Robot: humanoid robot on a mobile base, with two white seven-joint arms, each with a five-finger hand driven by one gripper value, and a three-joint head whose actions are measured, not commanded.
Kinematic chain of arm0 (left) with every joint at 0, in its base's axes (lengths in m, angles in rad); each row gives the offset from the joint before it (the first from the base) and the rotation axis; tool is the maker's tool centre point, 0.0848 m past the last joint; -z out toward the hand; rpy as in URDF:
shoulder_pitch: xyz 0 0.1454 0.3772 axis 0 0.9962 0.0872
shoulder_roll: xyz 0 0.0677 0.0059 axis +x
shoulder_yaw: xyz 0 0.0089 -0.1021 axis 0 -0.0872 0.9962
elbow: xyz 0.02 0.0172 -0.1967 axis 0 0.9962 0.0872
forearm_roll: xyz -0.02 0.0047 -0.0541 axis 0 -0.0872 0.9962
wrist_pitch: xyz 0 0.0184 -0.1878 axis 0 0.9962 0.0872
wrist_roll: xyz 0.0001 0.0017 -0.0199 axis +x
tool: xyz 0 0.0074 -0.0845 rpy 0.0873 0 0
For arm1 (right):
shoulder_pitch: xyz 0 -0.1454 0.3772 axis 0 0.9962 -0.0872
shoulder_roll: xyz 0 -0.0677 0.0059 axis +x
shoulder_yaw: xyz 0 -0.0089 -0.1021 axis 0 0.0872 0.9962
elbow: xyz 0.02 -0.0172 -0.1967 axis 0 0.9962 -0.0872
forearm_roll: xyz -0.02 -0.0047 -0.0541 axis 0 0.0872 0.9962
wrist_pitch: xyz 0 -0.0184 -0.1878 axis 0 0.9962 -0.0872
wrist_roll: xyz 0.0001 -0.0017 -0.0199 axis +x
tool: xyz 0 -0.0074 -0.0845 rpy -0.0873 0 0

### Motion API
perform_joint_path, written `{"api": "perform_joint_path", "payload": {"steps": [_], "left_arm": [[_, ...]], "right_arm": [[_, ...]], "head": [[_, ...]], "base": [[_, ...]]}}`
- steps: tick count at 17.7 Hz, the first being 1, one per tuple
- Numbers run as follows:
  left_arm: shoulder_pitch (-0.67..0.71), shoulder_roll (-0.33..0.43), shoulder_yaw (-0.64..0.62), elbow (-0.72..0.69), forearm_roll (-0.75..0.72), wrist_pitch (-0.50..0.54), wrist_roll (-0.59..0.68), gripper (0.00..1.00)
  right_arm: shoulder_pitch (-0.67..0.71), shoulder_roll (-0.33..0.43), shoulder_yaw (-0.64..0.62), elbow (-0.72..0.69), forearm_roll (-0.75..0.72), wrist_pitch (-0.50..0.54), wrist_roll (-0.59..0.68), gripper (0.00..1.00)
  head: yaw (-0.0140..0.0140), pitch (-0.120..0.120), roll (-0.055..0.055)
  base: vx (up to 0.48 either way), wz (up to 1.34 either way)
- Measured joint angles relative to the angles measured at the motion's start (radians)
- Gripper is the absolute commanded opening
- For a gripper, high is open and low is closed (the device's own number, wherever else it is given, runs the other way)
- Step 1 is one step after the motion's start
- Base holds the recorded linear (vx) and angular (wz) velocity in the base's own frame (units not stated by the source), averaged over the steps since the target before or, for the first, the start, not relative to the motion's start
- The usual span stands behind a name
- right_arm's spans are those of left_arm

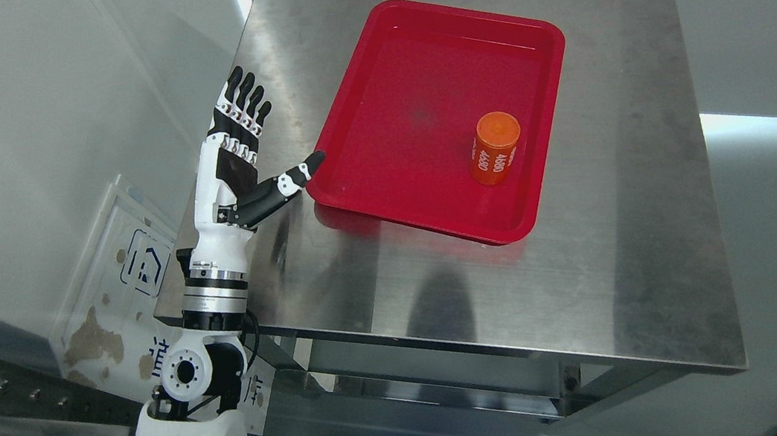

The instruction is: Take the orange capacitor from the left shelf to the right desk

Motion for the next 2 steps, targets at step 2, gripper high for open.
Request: {"api": "perform_joint_path", "payload": {"steps": [2], "left_arm": [[-0.003,0.0,0.002,-0.003,0.0,0.0,-0.001,1.0]], "right_arm": [[0.0,0.0,0.0,0.0,0.0,0.0,0.0,1.0]], "head": [[0.0,0.0,0.0]], "base": [[0.0,0.0]]}}
